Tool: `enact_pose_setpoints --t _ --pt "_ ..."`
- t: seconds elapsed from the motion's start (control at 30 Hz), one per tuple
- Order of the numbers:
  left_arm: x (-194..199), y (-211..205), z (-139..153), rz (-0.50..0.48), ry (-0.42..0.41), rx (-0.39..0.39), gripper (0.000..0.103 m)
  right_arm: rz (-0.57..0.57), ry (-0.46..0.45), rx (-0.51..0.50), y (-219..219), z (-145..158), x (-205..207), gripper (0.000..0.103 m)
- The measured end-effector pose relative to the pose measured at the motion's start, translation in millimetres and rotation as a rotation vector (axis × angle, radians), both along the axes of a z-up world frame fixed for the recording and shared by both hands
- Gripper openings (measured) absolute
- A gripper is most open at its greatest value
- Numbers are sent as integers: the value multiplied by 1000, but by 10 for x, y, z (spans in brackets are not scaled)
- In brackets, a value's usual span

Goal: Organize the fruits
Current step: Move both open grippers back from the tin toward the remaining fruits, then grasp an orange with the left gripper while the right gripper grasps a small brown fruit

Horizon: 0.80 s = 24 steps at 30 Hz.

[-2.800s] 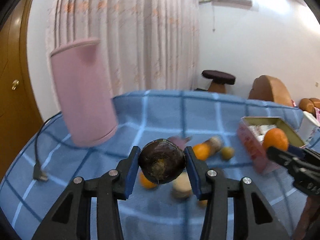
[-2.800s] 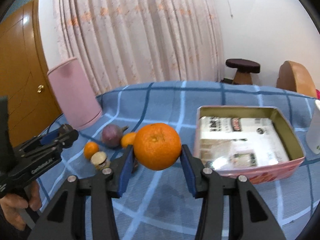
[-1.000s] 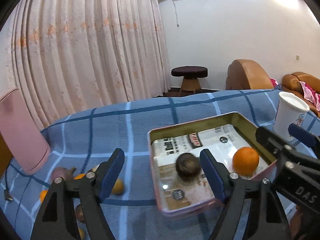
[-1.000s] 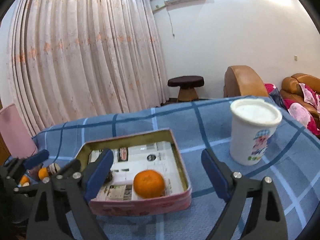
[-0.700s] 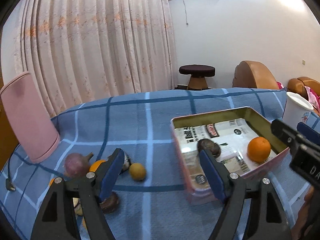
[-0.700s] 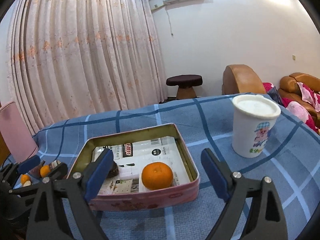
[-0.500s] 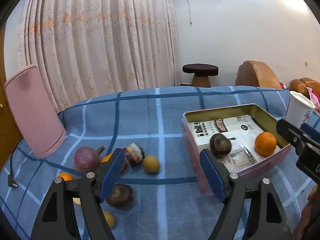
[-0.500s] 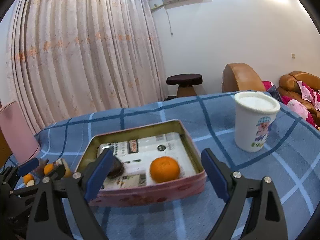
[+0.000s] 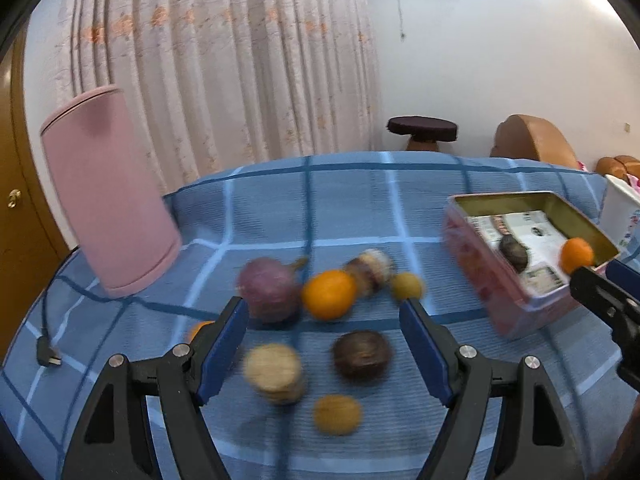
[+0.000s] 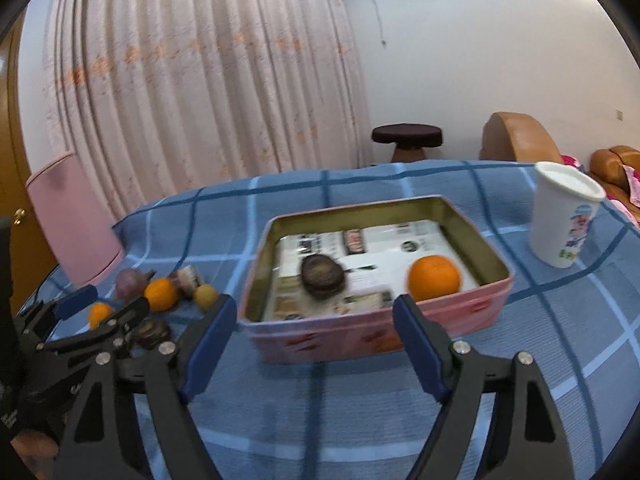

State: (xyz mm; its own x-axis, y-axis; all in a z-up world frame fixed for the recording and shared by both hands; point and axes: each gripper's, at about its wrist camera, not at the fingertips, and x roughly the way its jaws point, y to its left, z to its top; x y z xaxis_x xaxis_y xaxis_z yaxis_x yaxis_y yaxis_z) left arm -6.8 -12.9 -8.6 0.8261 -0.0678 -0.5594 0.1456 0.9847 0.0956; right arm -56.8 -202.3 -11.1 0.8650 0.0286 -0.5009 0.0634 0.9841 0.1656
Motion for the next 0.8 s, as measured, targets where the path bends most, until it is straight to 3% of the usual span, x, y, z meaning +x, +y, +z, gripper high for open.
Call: enact_pose_setpoints --t 0.2,0.43,0.5,0.63,0.8 --pt "113 539 49 78 3 -40 79 116 63 -6 375 -67 53 70" --pt "248 1157 17 173 28 -79 79 319 147 -13 990 -180 131 65" --pt "264 1243 3 184 38 -85 79 365 182 -32 1184 -221 176 63" --pt "281 1252 0 167 48 -70 79 413 268 -61 1435 -343 297 42" --pt "304 1246 -16 139 73 -82 79 405 307 -57 1516 -411 420 38"
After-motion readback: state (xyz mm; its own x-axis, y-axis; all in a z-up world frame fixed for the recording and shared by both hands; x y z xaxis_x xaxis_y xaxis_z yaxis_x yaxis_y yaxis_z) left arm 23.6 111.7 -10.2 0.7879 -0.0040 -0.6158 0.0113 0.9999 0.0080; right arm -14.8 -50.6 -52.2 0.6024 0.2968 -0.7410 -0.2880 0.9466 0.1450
